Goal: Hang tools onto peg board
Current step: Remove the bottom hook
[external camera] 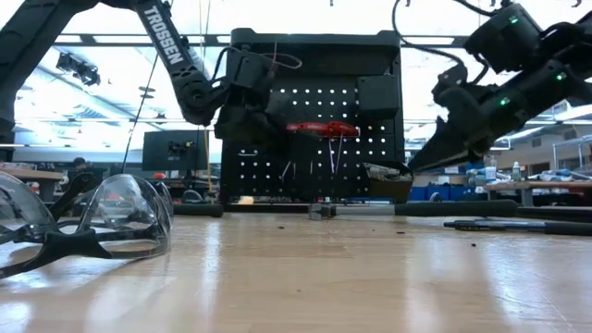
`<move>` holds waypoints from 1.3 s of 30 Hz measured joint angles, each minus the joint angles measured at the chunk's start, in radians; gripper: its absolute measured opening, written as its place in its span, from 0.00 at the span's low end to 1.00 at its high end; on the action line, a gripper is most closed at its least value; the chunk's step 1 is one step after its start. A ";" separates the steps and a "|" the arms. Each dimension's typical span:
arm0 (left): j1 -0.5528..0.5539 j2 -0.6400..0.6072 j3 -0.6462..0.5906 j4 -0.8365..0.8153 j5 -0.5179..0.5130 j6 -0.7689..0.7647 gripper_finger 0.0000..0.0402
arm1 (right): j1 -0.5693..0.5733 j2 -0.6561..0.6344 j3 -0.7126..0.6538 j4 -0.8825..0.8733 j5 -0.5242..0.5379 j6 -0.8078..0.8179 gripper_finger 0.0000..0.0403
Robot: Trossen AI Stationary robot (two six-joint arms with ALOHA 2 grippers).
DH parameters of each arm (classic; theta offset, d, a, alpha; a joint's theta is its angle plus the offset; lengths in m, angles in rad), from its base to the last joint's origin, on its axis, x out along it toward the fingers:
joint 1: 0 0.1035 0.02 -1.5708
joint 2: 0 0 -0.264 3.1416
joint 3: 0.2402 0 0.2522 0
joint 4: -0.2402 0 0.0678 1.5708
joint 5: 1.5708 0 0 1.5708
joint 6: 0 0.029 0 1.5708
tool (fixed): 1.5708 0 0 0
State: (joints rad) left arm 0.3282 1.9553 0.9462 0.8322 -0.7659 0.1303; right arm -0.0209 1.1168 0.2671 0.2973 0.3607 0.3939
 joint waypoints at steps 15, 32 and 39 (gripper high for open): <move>0.013 0.148 0.188 0.034 -0.058 0.130 0.33 | -0.034 -0.069 0.001 -0.015 -0.052 -0.134 0.23; 0.042 0.153 0.279 -0.008 -0.178 0.139 0.39 | -0.094 -0.070 0.001 -0.073 -0.081 -0.222 0.22; 0.053 0.151 0.464 -0.457 -0.191 0.023 0.39 | -0.134 -0.070 0.001 -0.087 -0.114 -0.241 0.21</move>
State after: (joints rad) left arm 0.3811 2.1058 1.4101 0.3755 -0.9569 0.1528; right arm -0.1545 1.0469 0.2680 0.2101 0.2467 0.1532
